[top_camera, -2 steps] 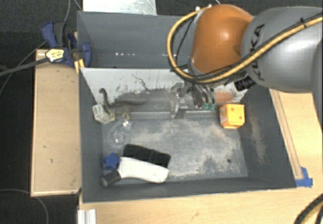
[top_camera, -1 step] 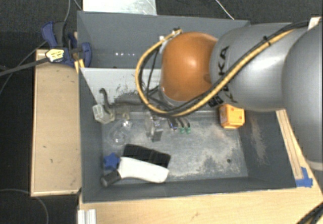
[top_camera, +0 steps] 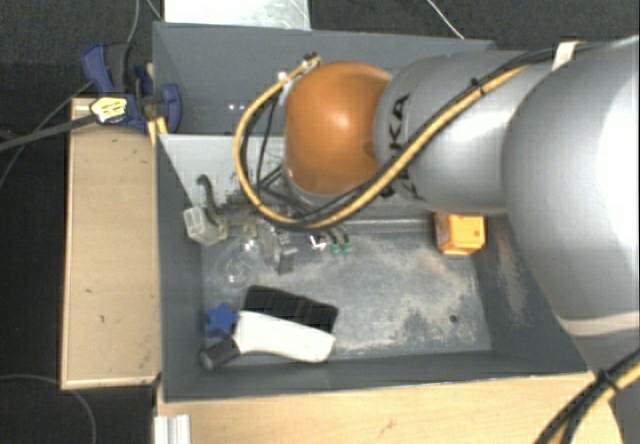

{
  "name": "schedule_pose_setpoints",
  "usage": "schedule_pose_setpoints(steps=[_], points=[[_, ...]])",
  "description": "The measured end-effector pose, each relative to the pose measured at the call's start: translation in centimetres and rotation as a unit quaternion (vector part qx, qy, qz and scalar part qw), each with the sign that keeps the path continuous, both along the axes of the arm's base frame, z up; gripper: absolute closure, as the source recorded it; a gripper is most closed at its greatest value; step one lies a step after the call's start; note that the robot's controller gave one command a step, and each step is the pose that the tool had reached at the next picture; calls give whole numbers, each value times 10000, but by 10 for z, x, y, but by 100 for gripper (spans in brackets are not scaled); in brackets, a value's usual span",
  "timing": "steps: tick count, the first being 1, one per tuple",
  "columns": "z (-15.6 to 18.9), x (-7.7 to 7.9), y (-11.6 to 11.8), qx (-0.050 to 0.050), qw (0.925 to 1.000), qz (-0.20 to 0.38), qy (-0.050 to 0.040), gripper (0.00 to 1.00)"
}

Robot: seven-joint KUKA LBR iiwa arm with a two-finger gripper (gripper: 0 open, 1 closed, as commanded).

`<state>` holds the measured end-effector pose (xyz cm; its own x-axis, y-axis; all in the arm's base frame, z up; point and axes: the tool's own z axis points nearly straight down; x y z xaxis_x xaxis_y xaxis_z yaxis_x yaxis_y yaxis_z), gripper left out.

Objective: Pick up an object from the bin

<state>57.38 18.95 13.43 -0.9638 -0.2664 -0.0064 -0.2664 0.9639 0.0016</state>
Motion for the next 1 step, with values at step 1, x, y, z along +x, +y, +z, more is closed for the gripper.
schedule_pose_setpoints(steps=[1], points=[[1,-72,-6,-6,9922,1247,13,100]])
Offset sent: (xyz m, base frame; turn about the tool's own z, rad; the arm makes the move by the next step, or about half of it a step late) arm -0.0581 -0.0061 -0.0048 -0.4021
